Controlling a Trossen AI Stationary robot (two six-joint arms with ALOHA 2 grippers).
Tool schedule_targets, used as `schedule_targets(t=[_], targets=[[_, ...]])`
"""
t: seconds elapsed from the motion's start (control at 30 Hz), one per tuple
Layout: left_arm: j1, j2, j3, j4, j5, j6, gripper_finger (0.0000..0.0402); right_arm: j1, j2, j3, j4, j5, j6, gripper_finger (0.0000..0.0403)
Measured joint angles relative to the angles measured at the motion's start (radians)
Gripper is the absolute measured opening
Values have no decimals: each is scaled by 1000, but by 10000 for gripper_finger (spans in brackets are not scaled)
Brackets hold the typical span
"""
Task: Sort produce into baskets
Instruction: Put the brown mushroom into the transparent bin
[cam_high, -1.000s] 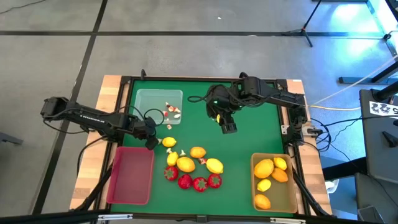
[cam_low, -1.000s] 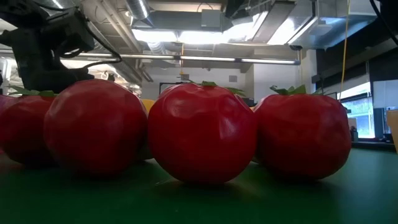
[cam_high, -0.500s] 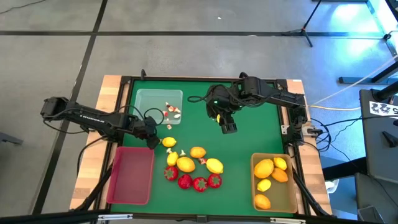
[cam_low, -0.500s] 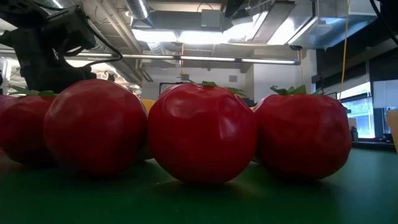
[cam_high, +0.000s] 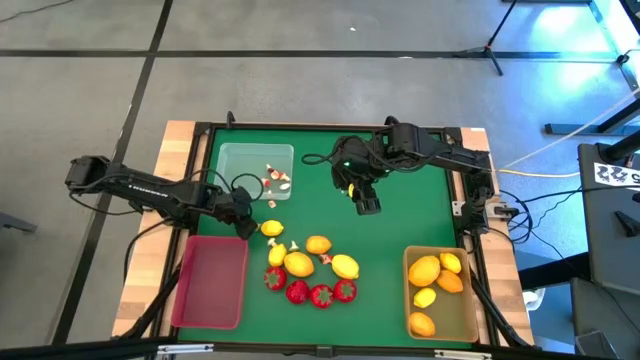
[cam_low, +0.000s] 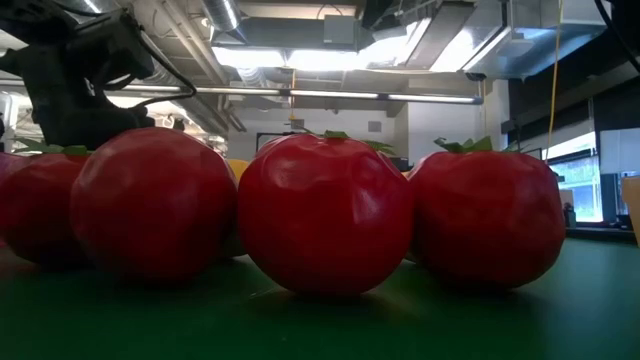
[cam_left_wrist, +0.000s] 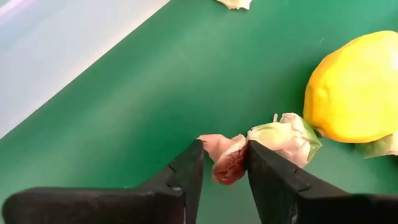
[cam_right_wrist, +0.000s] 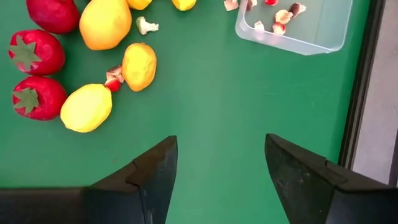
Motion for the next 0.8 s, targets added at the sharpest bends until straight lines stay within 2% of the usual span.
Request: schedule_targets(t=[0.2,0.43,0.53,0.63,0.7,0.8], targets=[[0,-18,33,-3,1,-16,92,0,-26,0,0,-124,-37,238],[0,-78,118,2,-3,39,79,0,-94,0,0,-236,-68,238],[0,-112,154,46,-27,78,79,-1,-135,0,0,-410,-136,238],[0,-153,176,175,-56,147,80,-2,-178,0,0,-602,-193,238],[0,-181,177,297,-69,216,80,0,-204,1,3,-606,-177,238],[0,-214,178,497,-80,321,78,0,-242,-59,53,-480,-106,238]])
